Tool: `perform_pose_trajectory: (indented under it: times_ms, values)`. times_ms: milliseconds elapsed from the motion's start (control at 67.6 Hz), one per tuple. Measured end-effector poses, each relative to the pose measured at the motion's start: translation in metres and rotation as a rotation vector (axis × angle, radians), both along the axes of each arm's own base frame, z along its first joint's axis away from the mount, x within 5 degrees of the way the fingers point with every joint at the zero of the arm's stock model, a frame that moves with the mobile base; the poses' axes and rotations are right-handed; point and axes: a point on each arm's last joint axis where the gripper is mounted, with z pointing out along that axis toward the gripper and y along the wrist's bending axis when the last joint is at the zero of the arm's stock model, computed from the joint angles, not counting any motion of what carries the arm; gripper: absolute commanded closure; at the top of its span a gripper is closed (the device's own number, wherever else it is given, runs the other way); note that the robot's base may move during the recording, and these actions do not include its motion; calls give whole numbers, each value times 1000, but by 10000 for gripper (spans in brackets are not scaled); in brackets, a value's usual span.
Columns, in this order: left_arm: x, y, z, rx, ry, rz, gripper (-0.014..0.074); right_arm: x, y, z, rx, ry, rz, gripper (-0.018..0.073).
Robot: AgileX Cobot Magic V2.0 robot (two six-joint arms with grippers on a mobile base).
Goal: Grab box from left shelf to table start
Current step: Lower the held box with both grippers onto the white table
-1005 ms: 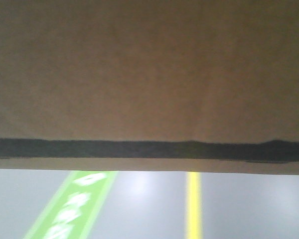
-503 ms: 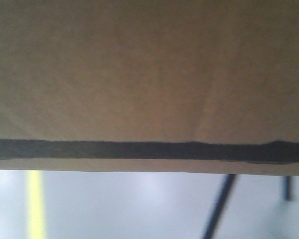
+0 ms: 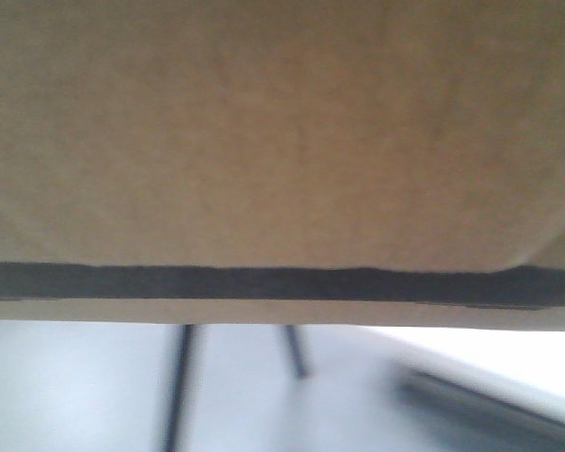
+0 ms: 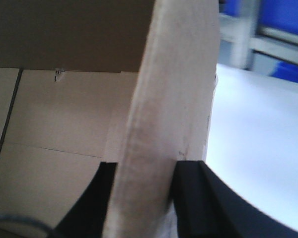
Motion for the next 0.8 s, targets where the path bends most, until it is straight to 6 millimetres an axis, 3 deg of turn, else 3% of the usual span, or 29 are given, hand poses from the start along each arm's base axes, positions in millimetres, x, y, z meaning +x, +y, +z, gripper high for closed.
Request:
perform_pose_trajectory:
  times_ms: [798]
  values:
    - [0, 0, 0, -3, 2, -2, 689, 0, 0, 0, -3, 0, -2, 501]
